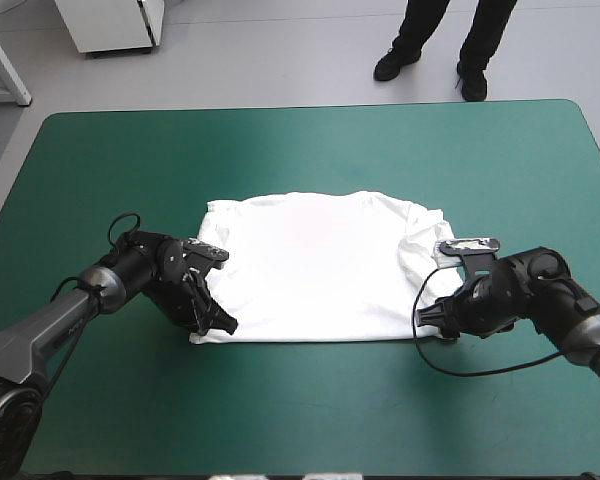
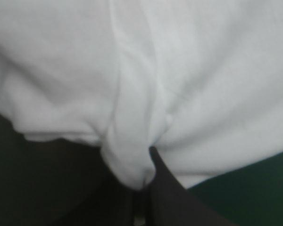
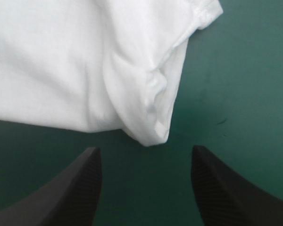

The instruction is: Fold the cloth

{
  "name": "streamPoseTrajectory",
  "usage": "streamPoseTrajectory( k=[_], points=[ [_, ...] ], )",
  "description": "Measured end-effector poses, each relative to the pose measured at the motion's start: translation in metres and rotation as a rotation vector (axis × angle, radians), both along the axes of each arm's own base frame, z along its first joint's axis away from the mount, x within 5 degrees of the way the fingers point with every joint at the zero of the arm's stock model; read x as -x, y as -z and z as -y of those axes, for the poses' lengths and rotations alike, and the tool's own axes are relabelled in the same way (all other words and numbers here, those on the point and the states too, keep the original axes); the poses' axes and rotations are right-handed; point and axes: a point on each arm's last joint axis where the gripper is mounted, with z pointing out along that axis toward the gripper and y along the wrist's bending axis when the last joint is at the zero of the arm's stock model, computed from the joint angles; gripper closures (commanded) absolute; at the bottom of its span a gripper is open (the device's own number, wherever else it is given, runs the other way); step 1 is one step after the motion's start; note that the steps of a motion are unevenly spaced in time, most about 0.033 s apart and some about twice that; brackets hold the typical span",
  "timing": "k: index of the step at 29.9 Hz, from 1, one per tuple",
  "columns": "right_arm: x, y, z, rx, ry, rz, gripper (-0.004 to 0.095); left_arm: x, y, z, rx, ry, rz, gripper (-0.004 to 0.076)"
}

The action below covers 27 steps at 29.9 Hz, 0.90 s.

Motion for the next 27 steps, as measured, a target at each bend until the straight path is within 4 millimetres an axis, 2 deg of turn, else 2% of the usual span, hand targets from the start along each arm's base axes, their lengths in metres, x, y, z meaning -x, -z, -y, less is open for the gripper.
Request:
streamPoseTrajectory(
  k=[10,15,17,19,23,27],
  points=[
    [-0.025,0.038,-0.009,0.02,0.005,-0.082,0.0322,0.0,0.0,0.0,0.0,0.011,0.001,0.0734],
    [-0.034,0.053,-0.013,0.029,0.005,-0.123,0.0346,0.0,0.0,0.0,-0.001,0.015,0.001,0.0734],
    [-0.035,0.055,-0.013,0.032,0.005,-0.136,0.0418,0.0,0.0,0.0,-0.001,0.018,0.001,0.0734],
    [-0.036,0.056,-0.013,0.039,0.001,-0.146,0.0545,0.0,0.0,0.0,-0.001,0.018,0.001,0.0734],
    [-0.038,0.056,-0.014,0.026,-0.005,-0.147,0.0904,0.0,0.0,0.0,-0.001,0.018,0.001,0.0734],
    [-0.038,0.056,-0.017,-0.007,0.004,-0.148,0.0921,0.0,0.0,0.0,-0.001,0.018,0.002,0.0734]
  ],
)
